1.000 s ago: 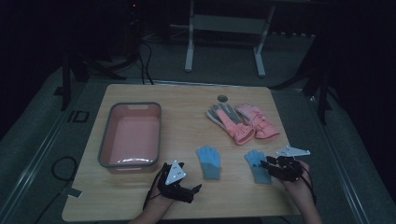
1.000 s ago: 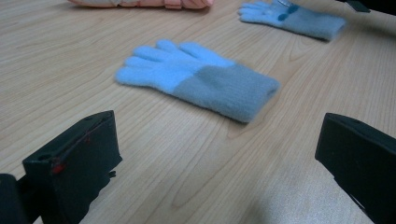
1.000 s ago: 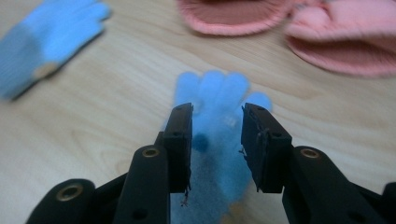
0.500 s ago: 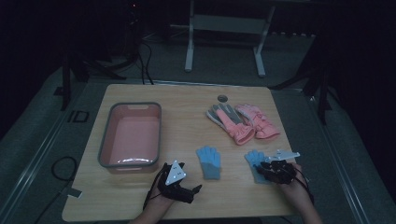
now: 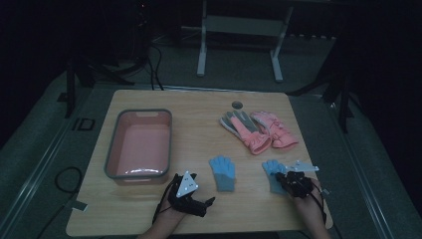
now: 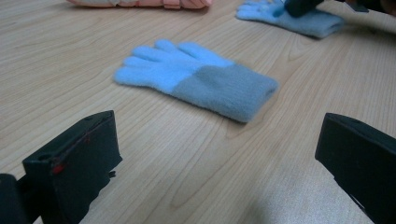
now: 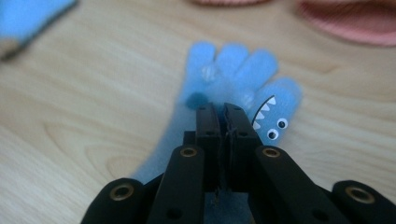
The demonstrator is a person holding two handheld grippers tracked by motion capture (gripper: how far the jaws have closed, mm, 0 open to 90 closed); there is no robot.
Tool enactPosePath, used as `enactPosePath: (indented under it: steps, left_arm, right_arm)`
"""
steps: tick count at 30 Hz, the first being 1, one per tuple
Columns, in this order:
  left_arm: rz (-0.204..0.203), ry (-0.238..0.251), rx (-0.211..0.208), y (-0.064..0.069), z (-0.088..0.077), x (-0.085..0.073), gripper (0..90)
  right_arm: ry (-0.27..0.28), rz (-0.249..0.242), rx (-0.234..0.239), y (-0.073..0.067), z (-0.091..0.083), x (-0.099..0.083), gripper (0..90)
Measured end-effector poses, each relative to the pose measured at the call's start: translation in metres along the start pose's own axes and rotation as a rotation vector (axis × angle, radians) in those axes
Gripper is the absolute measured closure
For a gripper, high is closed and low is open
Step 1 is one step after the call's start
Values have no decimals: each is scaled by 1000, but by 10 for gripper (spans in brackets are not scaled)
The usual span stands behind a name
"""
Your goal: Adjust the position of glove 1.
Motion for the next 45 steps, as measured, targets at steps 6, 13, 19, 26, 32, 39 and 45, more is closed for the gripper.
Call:
enactPosePath:
  steps: [6,13,19,26,32,39,45]
  left_arm:
    - [1,0,0,0,0,0,0]
    - [4,1,2,0,0,0,0]
    - [6,2,2,0,0,0,0]
    - [8,4,3,1,0,0,0]
    - [8,4,2,0,0,0,0]
    - [9,7,2,1,0,0,0]
    - [17,5,1,1,-1,0,0]
  right_arm:
    - [40,34,-27,3,-17,29,863]
    - [105,14,-17,-9,-39,80,863]
    - [138,-17,6,-26,-45,107,864]
    - [169,-43,65,-56,-41,131,865]
    - [169,-86,126,-94,-25,145,865]
    - [163,-63,185,-121,-6,151,865]
    - [120,-70,201,-130,12,143,864]
Point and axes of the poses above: each handheld gripper's, and its own axes: z roughly forward along the jaws, x roughly out of its top, y roughly to its right, the point moved 9 cm from there along z, roughly forward along the jaws, and after that the axes turned 13 degrees about -z, right-handed, at the moved point
